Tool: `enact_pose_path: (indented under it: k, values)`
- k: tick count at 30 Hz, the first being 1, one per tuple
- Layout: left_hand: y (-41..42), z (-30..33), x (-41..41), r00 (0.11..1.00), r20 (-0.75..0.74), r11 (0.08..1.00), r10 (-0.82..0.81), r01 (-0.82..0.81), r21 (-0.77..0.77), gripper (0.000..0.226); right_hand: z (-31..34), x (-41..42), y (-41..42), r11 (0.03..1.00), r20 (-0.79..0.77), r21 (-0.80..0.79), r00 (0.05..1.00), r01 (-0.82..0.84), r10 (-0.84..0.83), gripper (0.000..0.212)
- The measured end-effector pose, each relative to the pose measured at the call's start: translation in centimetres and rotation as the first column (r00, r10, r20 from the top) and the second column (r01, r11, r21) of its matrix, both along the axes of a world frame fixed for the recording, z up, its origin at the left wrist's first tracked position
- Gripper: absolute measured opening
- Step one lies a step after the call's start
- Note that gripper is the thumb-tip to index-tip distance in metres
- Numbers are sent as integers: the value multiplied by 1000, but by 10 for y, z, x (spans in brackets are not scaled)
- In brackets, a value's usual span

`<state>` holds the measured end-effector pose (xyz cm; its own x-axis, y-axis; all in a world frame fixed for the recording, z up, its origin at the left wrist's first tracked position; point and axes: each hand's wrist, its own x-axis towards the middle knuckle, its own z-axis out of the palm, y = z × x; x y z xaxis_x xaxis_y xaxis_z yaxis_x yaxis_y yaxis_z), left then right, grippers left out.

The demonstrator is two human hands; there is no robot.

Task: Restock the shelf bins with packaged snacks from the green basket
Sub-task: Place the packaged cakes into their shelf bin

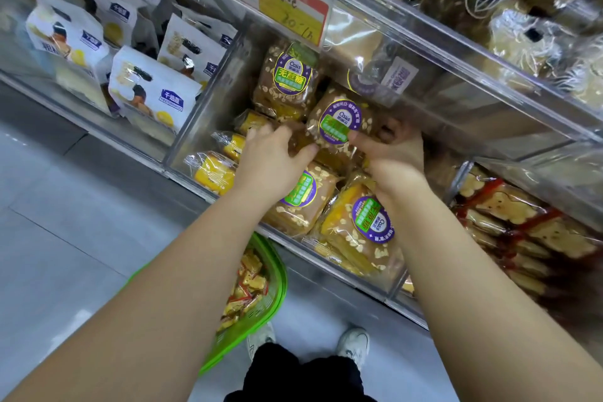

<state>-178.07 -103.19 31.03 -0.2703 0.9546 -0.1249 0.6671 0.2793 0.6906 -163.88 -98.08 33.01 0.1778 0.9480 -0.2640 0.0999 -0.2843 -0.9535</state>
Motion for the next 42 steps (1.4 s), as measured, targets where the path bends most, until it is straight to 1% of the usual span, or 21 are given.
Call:
enact_pose_path:
  k: [3, 5, 7, 10, 13, 15, 17, 19, 21, 23, 26, 28, 29, 31, 32, 34, 36, 37, 38, 39, 42]
  values:
    - [-9, 4, -3, 995, 88, 998, 54, -57, 30, 59, -9, -1, 5, 999, -21, 48, 1000, 2, -1, 49]
    - [-15, 5, -6, 987, 153, 999, 53, -50, -21, 70, -16, 0, 9, 1000, -15, 1, 1000, 17, -17, 50]
    - [-18, 6, -10, 972, 228, 994, 46, -23, -104, 79, -15, 0, 14, 996, 4, -77, 999, -37, 37, 62]
    - [-19, 5, -14, 946, 320, 989, 44, 3, -147, 83, -14, -2, 14, 981, 154, -113, 973, -159, 175, 77]
    - [-22, 4, -13, 930, 362, 991, 61, -14, -131, 82, -19, -2, 10, 993, 169, -48, 979, -104, 110, 79]
    - [-23, 2, -13, 925, 371, 993, 76, -36, -114, 81, -21, -3, 6, 999, 170, 21, 984, -49, 44, 73]
    - [-24, 0, -13, 927, 368, 995, 75, -43, -93, 80, -23, -2, 7, 996, 88, 92, 996, 5, -13, 56]
    - [-26, -1, -13, 931, 358, 996, 70, -46, -74, 79, -23, -1, 14, 993, 73, 112, 997, 27, -35, 42]
    - [-26, -2, -12, 934, 351, 996, 74, -55, -65, 79, -19, -2, 23, 998, 191, 44, 981, -35, 26, 27]
    - [-25, -3, -12, 928, 363, 996, 85, -67, -62, 80, -17, -3, 29, 994, 313, -41, 944, -103, 110, 38]
    - [-25, -4, -13, 907, 409, 995, 96, -83, -50, 82, -11, -3, 23, 989, 329, -50, 933, -140, 149, 43]
    - [-26, -3, -15, 892, 444, 996, 91, -77, -49, 81, -2, 2, 11, 989, 301, -114, 946, -91, 122, 46]
    - [-26, -3, -16, 875, 476, 996, 88, -70, -57, 78, 3, 8, 4, 984, 322, -157, 937, -87, 135, 48]
    - [-26, -1, -20, 807, 584, 995, 90, -54, -79, 67, 16, 23, -17, 951, 431, -220, 853, -216, 294, 50]
    - [-26, -1, -22, 757, 646, 995, 95, -53, -84, 60, 24, 30, -31, 912, 493, -250, 768, -324, 408, 52]
    - [-26, 0, -27, 682, 727, 996, 88, -63, -62, 51, 34, 41, -59, 804, 619, -342, 527, -487, 583, 65]
    - [-24, 3, -29, 642, 764, 995, 64, -101, 1, 46, 33, 46, -77, 727, 717, -417, 295, -545, 632, 88]
    - [-23, 6, -30, 622, 780, 991, 64, -134, 26, 43, 32, 46, -82, 707, 740, -436, 226, -557, 634, 96]
    - [-20, 8, -31, 597, 799, 984, 72, -174, 42, 40, 30, 44, -84, 699, 750, -439, 198, -565, 631, 103]
    - [-17, 9, -30, 571, 817, 975, 83, -217, 53, 37, 29, 42, -85, 705, 755, -424, 208, -569, 622, 106]
    - [-9, 5, -22, 522, 832, 926, 189, -377, 26, 30, 25, 37, -86, 753, 767, -322, 308, -574, 563, 108]
